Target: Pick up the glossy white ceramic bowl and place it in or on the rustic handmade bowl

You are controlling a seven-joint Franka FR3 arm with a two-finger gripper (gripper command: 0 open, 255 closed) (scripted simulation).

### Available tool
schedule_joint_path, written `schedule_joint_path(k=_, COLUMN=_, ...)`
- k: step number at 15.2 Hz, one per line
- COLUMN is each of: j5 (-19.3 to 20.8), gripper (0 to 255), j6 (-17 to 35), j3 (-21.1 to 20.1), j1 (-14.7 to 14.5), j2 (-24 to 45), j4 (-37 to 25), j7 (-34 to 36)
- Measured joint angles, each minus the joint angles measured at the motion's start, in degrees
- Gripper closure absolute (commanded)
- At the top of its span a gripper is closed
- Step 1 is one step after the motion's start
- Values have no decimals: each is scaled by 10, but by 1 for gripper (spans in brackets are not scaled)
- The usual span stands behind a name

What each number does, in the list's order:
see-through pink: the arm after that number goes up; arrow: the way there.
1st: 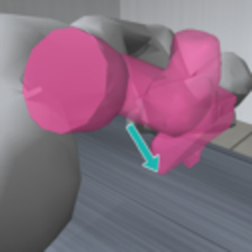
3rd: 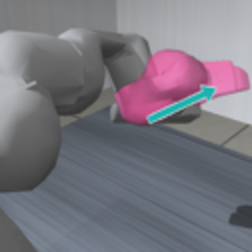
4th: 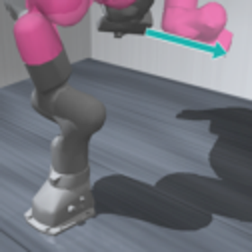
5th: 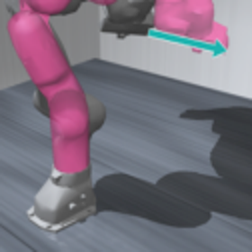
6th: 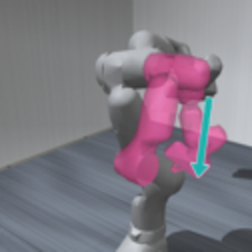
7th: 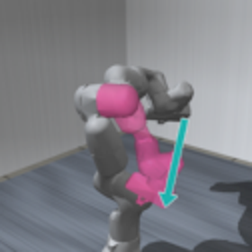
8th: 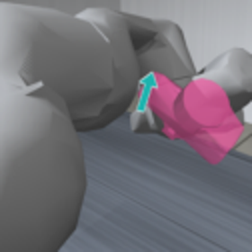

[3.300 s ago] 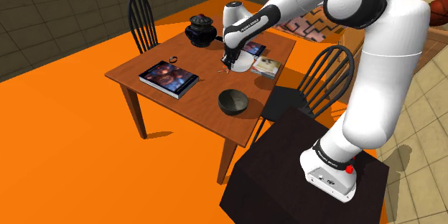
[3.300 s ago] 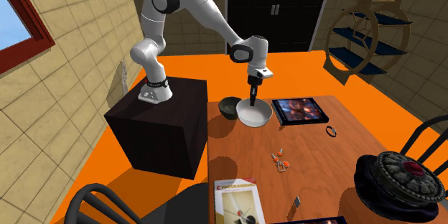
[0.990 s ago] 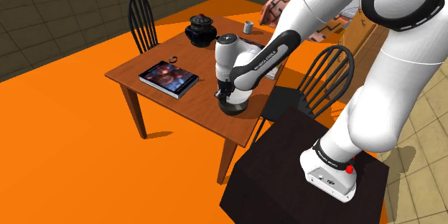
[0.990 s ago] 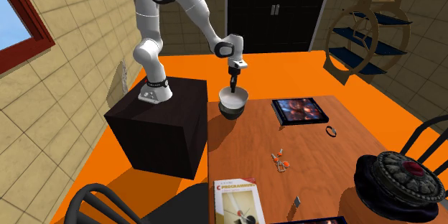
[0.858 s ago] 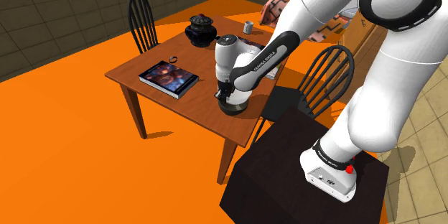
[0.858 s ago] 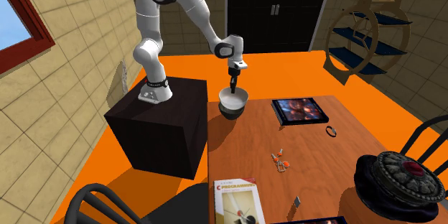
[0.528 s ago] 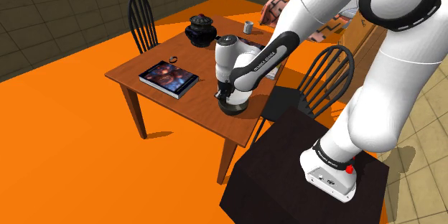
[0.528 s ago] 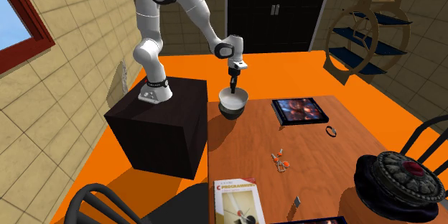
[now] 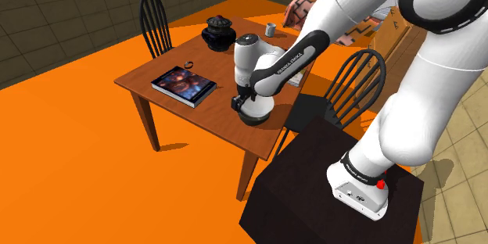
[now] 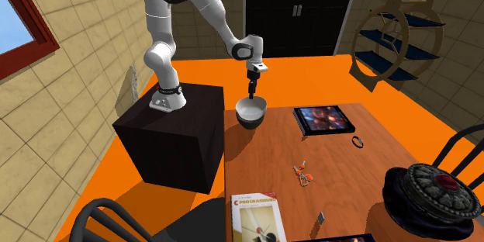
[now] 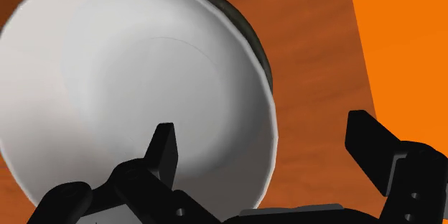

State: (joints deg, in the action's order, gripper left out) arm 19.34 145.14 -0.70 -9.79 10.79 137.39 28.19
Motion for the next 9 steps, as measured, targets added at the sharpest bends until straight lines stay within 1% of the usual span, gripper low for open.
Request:
schedule_joint_path(k=2, j5=-13, gripper=0, j6=-30, j3=-6, j1=-1, j2=-33, j4=3, j7=-9)
schedule_joint_path(k=3, j5=-17, gripper=0, j6=-38, j3=-8, j1=-3, j2=-38, j4=0, j7=-11)
schedule_joint_path(k=9, j5=-20, gripper=0, j6=-48, j3=-9, j1=-3, j2=-44, j4=-4, j7=-13)
